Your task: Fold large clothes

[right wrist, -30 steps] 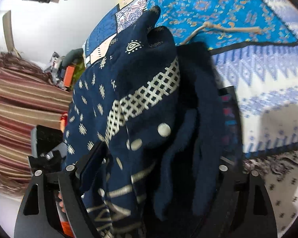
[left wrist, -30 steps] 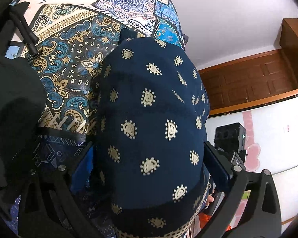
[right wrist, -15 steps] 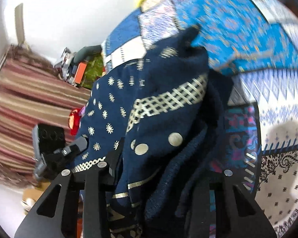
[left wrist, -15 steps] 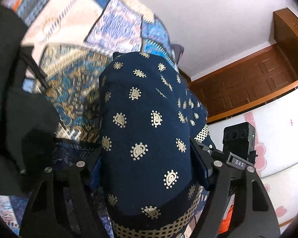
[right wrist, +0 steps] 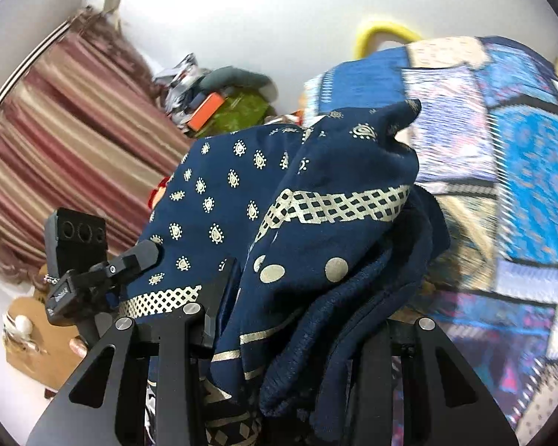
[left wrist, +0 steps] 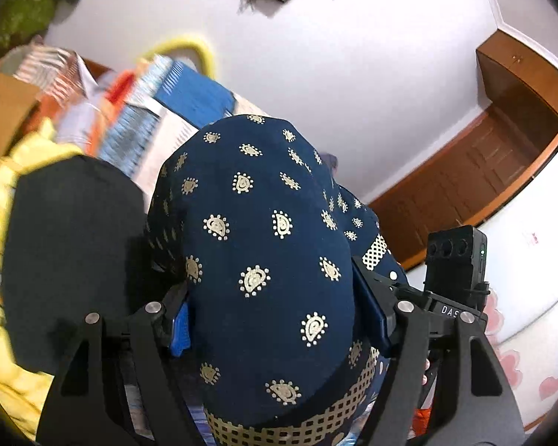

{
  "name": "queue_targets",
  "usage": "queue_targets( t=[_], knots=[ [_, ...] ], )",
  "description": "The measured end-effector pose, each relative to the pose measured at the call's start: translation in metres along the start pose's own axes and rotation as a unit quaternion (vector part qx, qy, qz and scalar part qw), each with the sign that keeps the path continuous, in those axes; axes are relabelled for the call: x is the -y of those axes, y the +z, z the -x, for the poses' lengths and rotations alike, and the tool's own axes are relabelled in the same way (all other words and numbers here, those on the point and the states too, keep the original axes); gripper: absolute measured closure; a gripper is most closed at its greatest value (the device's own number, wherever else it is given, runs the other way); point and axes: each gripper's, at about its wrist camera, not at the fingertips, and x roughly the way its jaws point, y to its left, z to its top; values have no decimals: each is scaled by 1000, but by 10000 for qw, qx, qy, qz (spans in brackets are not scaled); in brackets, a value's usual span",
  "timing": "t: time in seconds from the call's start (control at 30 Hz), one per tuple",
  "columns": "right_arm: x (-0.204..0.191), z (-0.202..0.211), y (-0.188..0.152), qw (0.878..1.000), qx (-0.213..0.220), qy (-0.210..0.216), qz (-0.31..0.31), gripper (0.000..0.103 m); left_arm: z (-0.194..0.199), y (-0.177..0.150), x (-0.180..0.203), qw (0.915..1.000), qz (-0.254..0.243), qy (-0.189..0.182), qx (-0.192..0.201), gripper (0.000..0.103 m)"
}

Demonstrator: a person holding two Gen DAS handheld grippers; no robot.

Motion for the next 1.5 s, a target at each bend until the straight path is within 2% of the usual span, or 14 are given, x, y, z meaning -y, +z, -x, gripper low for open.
queue_targets(
  t=[0.07,0.13,0.27,0.37,0.47,0.53,0.57,0.77,1.1,1.2,1.27,1.4,1.5],
  knots=[
    [-2,-13,0,10000,-70,4,63,68,10,8,-18,9998,-29,175,69,31],
    [-9,-43,3,9997,-205,8,89,68,12,14,-45,9995,70,314,68,31],
    [-14,-93,2,9984,-510,-148,170,68,11,12,-111,9963,550,659,3,31],
    [-9,-131,-2,9961,-763,-377,246,68,6,3,-157,9928,921,746,-170,31],
    [3,-154,-6,9941,-936,-537,141,64,-2,-5,-188,9916,986,790,-272,30],
    [11,-159,-9,9937,-981,-548,18,59,-1,-10,-190,9924,856,852,-222,24],
    [13,-157,-9,9934,-978,-594,41,55,0,-11,-189,9927,742,930,-197,19],
    [4,-128,-19,9890,-1016,-1021,335,40,-3,-13,-178,9902,190,1358,-254,9],
    [10,-80,-33,9822,-725,-1680,428,35,-2,-13,-169,9814,128,1893,-279,8],
    [-5,-62,-33,9762,-486,-2013,647,35,7,-15,-147,9715,-126,2365,-100,9],
    [-17,-49,-34,9752,-315,-2032,816,35,19,-18,-127,9641,-380,2629,16,10],
    [-56,-11,-40,9697,174,-2104,1232,35,49,-29,-88,9559,-831,2800,296,10],
    [-88,15,-48,9664,585,-2004,1498,35,82,-42,-52,9522,-1063,2789,654,10]
  ],
)
